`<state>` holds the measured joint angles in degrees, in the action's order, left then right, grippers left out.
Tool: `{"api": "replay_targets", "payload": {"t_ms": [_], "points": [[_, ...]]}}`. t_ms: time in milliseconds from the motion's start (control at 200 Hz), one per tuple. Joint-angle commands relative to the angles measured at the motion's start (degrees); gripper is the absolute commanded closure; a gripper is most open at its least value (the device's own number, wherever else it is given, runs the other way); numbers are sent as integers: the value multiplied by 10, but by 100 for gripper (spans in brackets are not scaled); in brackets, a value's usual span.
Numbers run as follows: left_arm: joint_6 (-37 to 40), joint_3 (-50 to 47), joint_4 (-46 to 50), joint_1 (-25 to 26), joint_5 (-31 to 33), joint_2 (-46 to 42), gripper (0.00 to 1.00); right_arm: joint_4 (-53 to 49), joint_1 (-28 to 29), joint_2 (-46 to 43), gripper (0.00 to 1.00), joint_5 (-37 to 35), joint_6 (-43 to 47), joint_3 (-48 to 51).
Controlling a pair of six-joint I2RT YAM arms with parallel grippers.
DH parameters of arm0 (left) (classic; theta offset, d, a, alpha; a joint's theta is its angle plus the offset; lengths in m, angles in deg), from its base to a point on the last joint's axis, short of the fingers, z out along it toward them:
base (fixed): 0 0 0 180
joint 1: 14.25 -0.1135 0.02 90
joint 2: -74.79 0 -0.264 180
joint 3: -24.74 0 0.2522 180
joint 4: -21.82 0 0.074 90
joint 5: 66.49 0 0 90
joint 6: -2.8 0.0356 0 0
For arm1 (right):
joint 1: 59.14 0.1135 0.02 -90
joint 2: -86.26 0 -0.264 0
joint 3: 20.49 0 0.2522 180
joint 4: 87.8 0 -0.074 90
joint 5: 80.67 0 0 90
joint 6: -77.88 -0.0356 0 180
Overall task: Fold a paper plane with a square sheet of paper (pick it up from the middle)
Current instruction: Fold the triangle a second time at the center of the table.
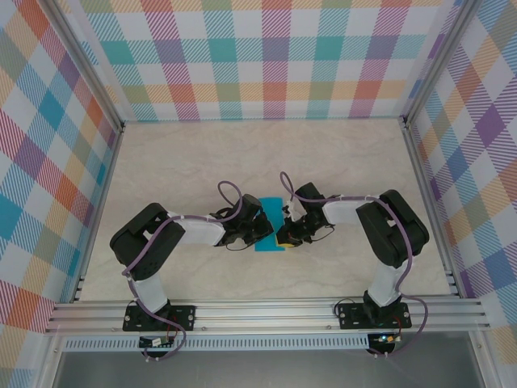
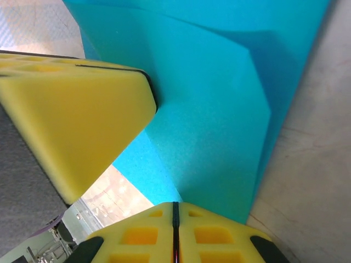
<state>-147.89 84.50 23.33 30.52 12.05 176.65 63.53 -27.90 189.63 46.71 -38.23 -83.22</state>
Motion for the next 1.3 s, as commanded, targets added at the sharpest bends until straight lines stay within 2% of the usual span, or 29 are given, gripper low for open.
{"api": "replay_targets", "payload": {"t_ms": [0, 135, 305, 510, 620, 750, 895, 1140, 1295], "points": [[-4, -8, 19, 14, 6, 15, 100, -41, 4, 11, 91, -28, 18, 3], [-4, -10, 19, 14, 8, 16, 100, -52, 4, 2, 91, -42, 21, 15], [-4, -11, 20, 13, 9, 17, 100, -46, 4, -18, 90, -11, 21, 26], [-5, -12, 21, 14, 10, 16, 100, -51, 4, -25, 89, -36, 12, 40], [-5, -12, 21, 14, 11, 15, 100, -47, 3, -9, 93, -64, 7, 53], [-5, -12, 22, 14, 12, 14, 100, -38, 3, -23, 97, -58, 11, 74], [-5, -13, 22, 13, 11, 13, 100, -39, 3, -61, 97, -43, 24, 91], [-6, -12, 18, 14, 9, 17, 100, -48, 4, -54, 99, -91, 1, 97], [-4, -14, 21, 13, 11, 12, 100, -35, 3, -89, 100, -78, -14, 109]]}}
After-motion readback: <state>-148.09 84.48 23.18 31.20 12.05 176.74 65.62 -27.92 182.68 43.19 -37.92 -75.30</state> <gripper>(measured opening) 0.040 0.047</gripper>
